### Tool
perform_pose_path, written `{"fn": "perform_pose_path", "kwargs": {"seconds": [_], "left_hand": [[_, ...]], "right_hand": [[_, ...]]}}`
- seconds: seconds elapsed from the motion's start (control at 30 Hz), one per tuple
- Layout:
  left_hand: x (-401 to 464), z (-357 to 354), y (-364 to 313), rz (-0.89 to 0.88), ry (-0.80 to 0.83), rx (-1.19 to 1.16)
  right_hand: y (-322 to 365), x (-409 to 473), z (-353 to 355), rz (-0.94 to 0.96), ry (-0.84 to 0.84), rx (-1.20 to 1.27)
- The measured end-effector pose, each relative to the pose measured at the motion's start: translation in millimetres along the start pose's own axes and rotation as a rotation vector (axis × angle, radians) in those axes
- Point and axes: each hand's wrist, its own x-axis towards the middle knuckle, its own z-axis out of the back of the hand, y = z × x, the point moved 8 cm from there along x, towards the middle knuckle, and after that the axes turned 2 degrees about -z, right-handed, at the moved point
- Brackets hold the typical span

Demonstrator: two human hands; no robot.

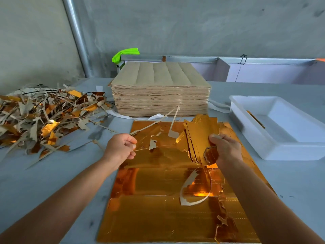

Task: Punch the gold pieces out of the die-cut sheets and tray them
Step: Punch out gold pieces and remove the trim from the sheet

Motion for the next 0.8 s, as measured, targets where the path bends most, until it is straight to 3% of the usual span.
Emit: {"fn": "perform_pose_path", "kwargs": {"seconds": [0.4, 0.53, 0.6, 0.63, 0.7, 0.8], "left_hand": [[-0.6, 7.6, 5.1, -0.105, 0.114, 0.331], [-6.8, 1.2, 9.3, -0.064, 0.299, 0.577], [-6.4, 6.5, -14.8, -0.193, 0.169, 0.795], [-9.5, 8.3, -35.0, -0.288, 0.048, 0.797], [-18.3, 3.2, -68.8, -0.41, -0.061, 0.53], [-29.6, -41.2, -84.2, -0.261, 0.223, 0.076]], "right_hand": [[4.1, 13.6, 26.8, -0.042, -0.117, 0.003], [10.3, 17.2, 26.6, 0.01, -0.038, -0.074], [8.5, 14.5, 13.5, -0.005, 0.09, -0.133], [6.6, 12.3, 4.8, -0.012, 0.163, -0.156], [3.6, 6.8, -12.9, -0.003, 0.27, -0.195], [-1.8, -3.8, -36.8, -0.017, 0.356, -0.194]]}}
